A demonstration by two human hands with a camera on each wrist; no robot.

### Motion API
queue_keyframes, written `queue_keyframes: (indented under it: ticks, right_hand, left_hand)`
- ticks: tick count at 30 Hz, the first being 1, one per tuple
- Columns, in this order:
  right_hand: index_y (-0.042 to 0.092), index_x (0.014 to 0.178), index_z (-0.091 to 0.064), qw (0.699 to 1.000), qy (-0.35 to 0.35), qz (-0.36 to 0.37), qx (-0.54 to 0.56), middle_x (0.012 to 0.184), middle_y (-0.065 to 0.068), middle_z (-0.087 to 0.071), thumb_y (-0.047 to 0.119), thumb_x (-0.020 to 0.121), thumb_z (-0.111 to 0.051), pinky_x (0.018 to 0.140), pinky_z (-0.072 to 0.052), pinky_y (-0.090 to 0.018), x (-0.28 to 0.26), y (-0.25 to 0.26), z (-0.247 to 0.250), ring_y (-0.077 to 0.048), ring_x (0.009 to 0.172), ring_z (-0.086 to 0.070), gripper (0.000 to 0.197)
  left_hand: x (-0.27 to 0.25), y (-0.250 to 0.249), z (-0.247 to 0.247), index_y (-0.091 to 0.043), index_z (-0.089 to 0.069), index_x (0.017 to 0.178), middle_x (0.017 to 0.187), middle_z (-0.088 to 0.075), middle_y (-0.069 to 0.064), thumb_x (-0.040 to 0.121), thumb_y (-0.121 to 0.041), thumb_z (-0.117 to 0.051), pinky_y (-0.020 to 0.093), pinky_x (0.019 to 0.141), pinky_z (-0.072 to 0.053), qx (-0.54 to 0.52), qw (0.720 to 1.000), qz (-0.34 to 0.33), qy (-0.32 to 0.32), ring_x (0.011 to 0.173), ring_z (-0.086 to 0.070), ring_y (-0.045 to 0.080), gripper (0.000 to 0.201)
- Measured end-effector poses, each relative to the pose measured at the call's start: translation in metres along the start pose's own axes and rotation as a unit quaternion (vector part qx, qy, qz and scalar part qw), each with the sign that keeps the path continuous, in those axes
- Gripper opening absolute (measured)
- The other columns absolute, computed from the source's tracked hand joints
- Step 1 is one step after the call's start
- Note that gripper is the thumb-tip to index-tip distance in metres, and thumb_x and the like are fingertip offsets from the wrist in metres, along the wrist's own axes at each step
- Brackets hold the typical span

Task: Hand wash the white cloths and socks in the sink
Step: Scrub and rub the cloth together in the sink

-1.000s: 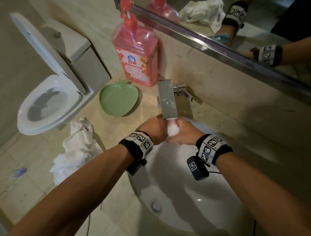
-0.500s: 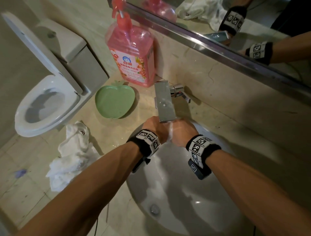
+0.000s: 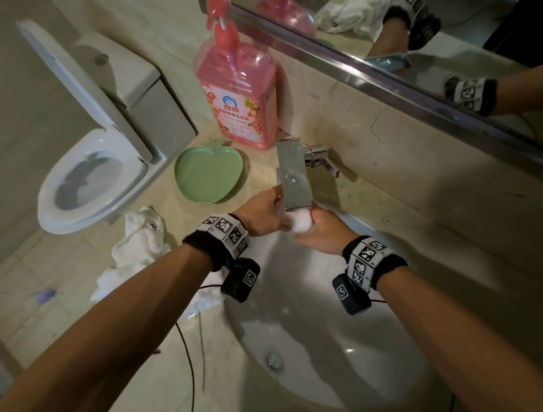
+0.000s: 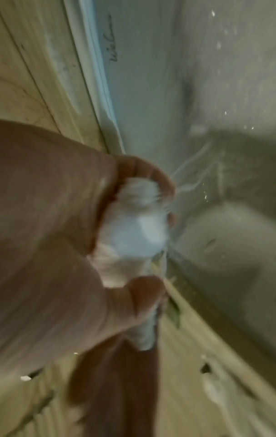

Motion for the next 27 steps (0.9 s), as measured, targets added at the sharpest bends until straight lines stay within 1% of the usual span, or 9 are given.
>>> queue_keyframes:
  ticks: [3,5,9,12,16,18,22,25,27]
  right_hand:
    - [0.034,0.108,-0.069,0.989,0.02,-0.004,0.146,0.104,0.013,-0.074,0.045,0.069,-0.074,0.087,-0.054,-0.03,-0.005,0.009,-0.002,-0.006,0.101,-0.067,0.04]
    - [0.032,0.092,-0.072,0.985,-0.012,0.012,0.17,0.09,0.018,-0.075,0.027,0.076,-0.077,0.079,-0.051,-0.025,-0.007,0.017,-0.001,0.0,0.091,-0.069,0.018]
    - [0.015,0.104,-0.073,0.983,-0.103,0.042,0.149,0.102,-0.001,-0.074,0.008,0.075,-0.078,0.083,-0.052,-0.029,-0.012,0.024,-0.001,-0.018,0.098,-0.068,0.03]
    - [0.01,0.103,-0.073,0.976,-0.131,0.051,0.165,0.097,-0.002,-0.075,0.004,0.072,-0.078,0.08,-0.051,-0.027,-0.016,0.026,-0.001,-0.016,0.093,-0.069,0.032]
    - [0.009,0.121,-0.064,0.975,-0.055,0.043,0.21,0.109,-0.002,-0.074,0.007,0.072,-0.083,0.087,-0.056,-0.031,-0.019,0.025,0.002,-0.015,0.103,-0.07,0.052]
    - [0.011,0.116,-0.069,0.979,-0.024,0.054,0.195,0.105,0.0,-0.076,0.014,0.079,-0.082,0.087,-0.057,-0.032,-0.021,0.024,0.003,-0.016,0.1,-0.071,0.039]
    - [0.016,0.101,-0.07,0.986,-0.09,0.056,0.128,0.096,-0.008,-0.073,0.026,0.089,-0.07,0.083,-0.054,-0.043,-0.028,0.017,0.013,-0.026,0.094,-0.068,0.015]
    - [0.022,0.098,-0.06,0.98,-0.15,0.043,0.126,0.094,-0.004,-0.068,0.024,0.092,-0.065,0.08,-0.053,-0.041,-0.031,0.007,0.023,-0.022,0.091,-0.065,0.009]
    - [0.021,0.099,-0.057,0.972,-0.17,0.03,0.158,0.091,-0.001,-0.065,0.02,0.092,-0.066,0.077,-0.051,-0.04,-0.032,0.0,0.03,-0.019,0.085,-0.063,0.011]
  left_hand:
    - [-0.013,0.013,0.01,-0.016,-0.053,0.118,0.107,-0.061,-0.001,0.068,-0.004,-0.081,0.021,0.081,-0.049,-0.012,0.998,-0.007,-0.055,0.096,-0.059,0.018,0.058]
    - [-0.021,0.024,0.011,-0.017,-0.047,0.11,0.097,-0.056,-0.003,0.065,-0.005,-0.085,0.018,0.069,-0.046,-0.054,0.995,0.006,-0.087,0.086,-0.054,0.016,0.06]
    - [-0.031,0.04,0.01,-0.018,-0.055,0.106,0.103,-0.064,0.001,0.062,-0.027,-0.091,0.032,0.079,-0.051,-0.031,0.99,0.056,-0.123,0.09,-0.061,0.018,0.058]
    - [-0.036,0.047,0.004,-0.018,-0.058,0.11,0.107,-0.069,0.003,0.067,-0.038,-0.088,0.042,0.083,-0.057,-0.065,0.986,0.095,-0.118,0.094,-0.067,0.023,0.056]
    - [-0.039,0.04,-0.004,-0.027,-0.064,0.117,0.113,-0.069,-0.001,0.08,-0.049,-0.074,0.031,0.088,-0.049,0.013,0.995,0.065,-0.074,0.104,-0.064,0.02,0.044]
    - [-0.038,0.031,-0.013,-0.027,-0.06,0.126,0.122,-0.067,0.001,0.089,-0.05,-0.065,0.028,0.088,-0.043,0.054,0.997,0.033,-0.047,0.111,-0.061,0.023,0.044]
    - [-0.035,0.021,-0.018,-0.025,-0.053,0.136,0.129,-0.062,0.001,0.093,-0.044,-0.061,0.025,0.089,-0.038,0.072,0.996,0.023,-0.037,0.116,-0.058,0.022,0.047]
    - [-0.034,0.023,-0.014,-0.021,-0.061,0.124,0.115,-0.067,-0.001,0.084,-0.033,-0.075,0.032,0.093,-0.048,-0.008,0.999,0.044,-0.009,0.105,-0.063,0.019,0.045]
    - [-0.033,0.023,-0.01,-0.015,-0.065,0.109,0.098,-0.069,0.002,0.086,-0.038,-0.073,0.033,0.083,-0.05,0.02,0.999,0.022,-0.029,0.09,-0.064,0.022,0.034]
Point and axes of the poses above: each hand's wrist, its own x-axis towards the middle knuckle, its own z-axis out of the back of the hand, y = z × x, the point moved 5 cm from there along x, towards the middle knuckle
